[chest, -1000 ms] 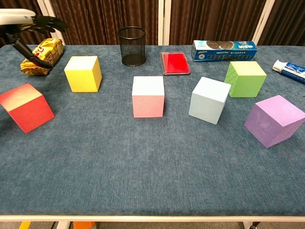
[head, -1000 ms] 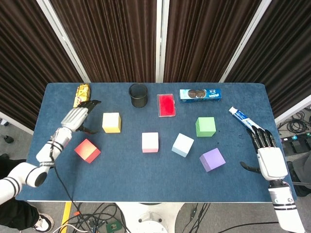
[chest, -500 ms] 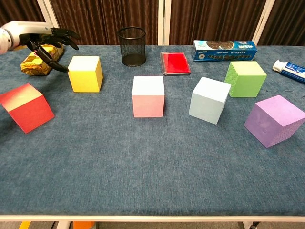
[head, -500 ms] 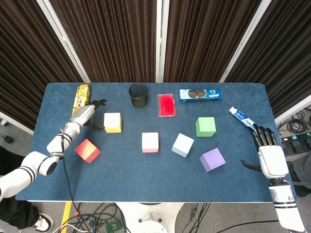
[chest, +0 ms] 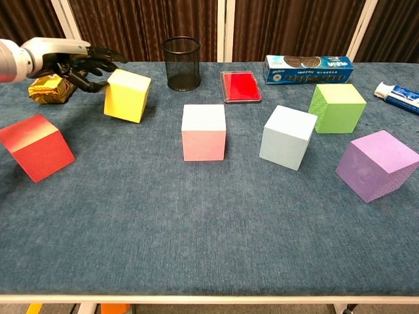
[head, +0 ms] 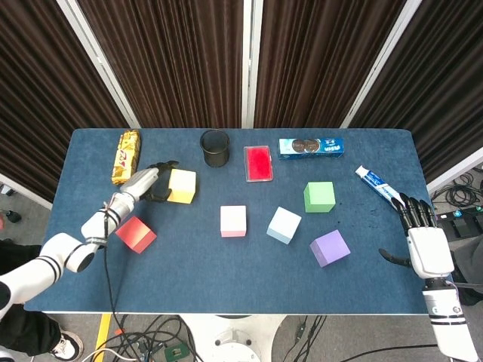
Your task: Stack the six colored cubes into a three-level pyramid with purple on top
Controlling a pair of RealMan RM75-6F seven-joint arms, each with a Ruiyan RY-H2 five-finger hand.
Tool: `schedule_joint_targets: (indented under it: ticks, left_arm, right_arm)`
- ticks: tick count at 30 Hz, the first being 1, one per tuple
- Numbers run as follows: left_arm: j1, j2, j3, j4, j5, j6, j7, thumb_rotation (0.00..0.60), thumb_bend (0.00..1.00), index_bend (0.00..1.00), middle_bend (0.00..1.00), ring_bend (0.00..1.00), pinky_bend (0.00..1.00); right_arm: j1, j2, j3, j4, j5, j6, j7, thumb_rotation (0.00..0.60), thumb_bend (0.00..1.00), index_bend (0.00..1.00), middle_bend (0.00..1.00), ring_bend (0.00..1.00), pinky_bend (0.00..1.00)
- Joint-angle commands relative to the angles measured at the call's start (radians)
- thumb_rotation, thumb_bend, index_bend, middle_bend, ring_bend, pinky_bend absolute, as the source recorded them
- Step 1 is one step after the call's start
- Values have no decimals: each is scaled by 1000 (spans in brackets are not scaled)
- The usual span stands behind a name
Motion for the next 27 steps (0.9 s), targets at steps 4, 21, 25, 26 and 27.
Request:
schedule_joint_targets:
  ticks: [4, 21, 25, 26, 27]
  left_arm:
    - [22, 80, 20, -65, -17, -18, -14, 600, 148, 68, 122, 0, 25]
    - [9, 35, -32, -127, -132, -5, 111, 600, 127, 67, 79, 0, 19]
    - [-10, -8, -58, -105, -201, -20, 188, 600, 115, 65, 77, 0, 16]
    - [-13, -17, -61, -95, -217, -21, 213, 600, 115, 65, 78, 0, 16]
    - [-16, -27, -64, -82, -241, -26, 247, 600, 116, 65, 83, 0, 16]
  right_arm:
    - [4, -4, 2, 10, 1, -3, 11, 600, 0, 0, 0, 0, 0]
    - [1, -7, -3, 15, 0, 2, 10, 600, 0, 0, 0, 0, 0]
    - [-3, -5, -3, 24, 9, 0, 19, 600, 0, 0, 0, 0, 0]
    - [-4, -5, -3, 25, 9, 1, 21, 600, 0, 0, 0, 0, 0]
    - [-5, -4, -4, 27, 8, 2, 24, 600, 0, 0, 0, 0, 0]
